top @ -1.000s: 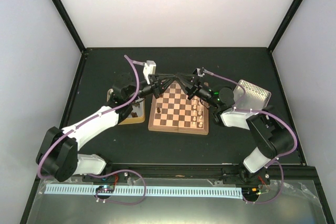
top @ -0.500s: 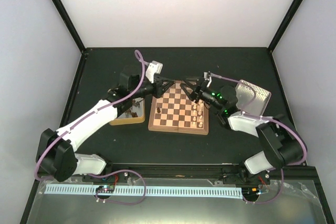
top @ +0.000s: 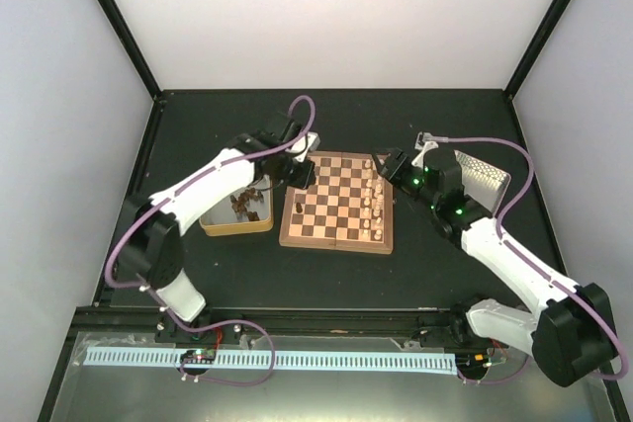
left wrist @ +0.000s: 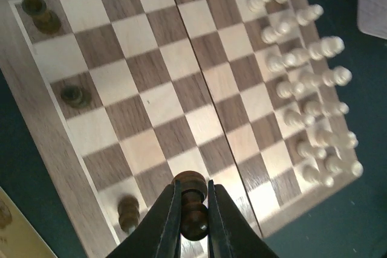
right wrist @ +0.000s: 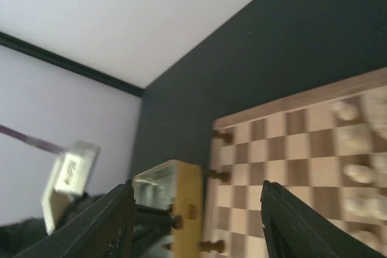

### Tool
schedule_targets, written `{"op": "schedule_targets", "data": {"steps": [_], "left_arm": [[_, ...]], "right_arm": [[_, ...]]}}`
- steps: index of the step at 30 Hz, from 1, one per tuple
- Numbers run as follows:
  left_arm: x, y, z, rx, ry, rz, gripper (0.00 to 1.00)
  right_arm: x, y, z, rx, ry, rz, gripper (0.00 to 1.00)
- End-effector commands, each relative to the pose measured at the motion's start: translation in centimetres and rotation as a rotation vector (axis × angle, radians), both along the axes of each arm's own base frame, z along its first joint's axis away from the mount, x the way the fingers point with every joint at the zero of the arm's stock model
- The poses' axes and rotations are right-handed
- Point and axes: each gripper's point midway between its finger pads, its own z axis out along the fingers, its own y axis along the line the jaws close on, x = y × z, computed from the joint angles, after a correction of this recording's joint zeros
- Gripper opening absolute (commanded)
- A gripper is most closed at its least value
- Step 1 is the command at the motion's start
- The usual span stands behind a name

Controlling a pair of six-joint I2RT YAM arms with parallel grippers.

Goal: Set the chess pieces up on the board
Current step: Place the chess piece on the chessboard.

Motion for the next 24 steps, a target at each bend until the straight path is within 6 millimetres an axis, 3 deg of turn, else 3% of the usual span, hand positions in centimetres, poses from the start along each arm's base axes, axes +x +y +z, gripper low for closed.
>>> {"op": "schedule_targets", "data": {"steps": [1, 7, 11, 13, 24], "left_arm": [[2.9, -0.1, -1.6, 0.157, 0.031, 0.023, 0.02], [7.6, -1.1, -4.4, 0.272, 0.046, 0.073, 0.02], [9.8, -2.6, -5.4, 0.257, 0.051, 0.088, 0.02], [10.7, -2.4, -6.0, 0.29, 0.045, 0.109, 0.02], [13.0, -1.5, -8.8, 0.344, 0.068, 0.162, 0.03]], "right_arm": [[-0.3, -3.9, -2.8, -0.24, 0.035, -0.126, 0.59], [-0.9, -4.8, -3.2, -0.288, 0.044, -0.14, 0.59], [-1.0, -4.8, -3.6, -0.293, 0.05, -0.138, 0.59], [-1.0, -4.7, -3.7, -0.296, 0.054, -0.126, 0.59], [-1.1, -4.3, -4.5, -0.292, 0.074, -0.107, 0.6]]}}
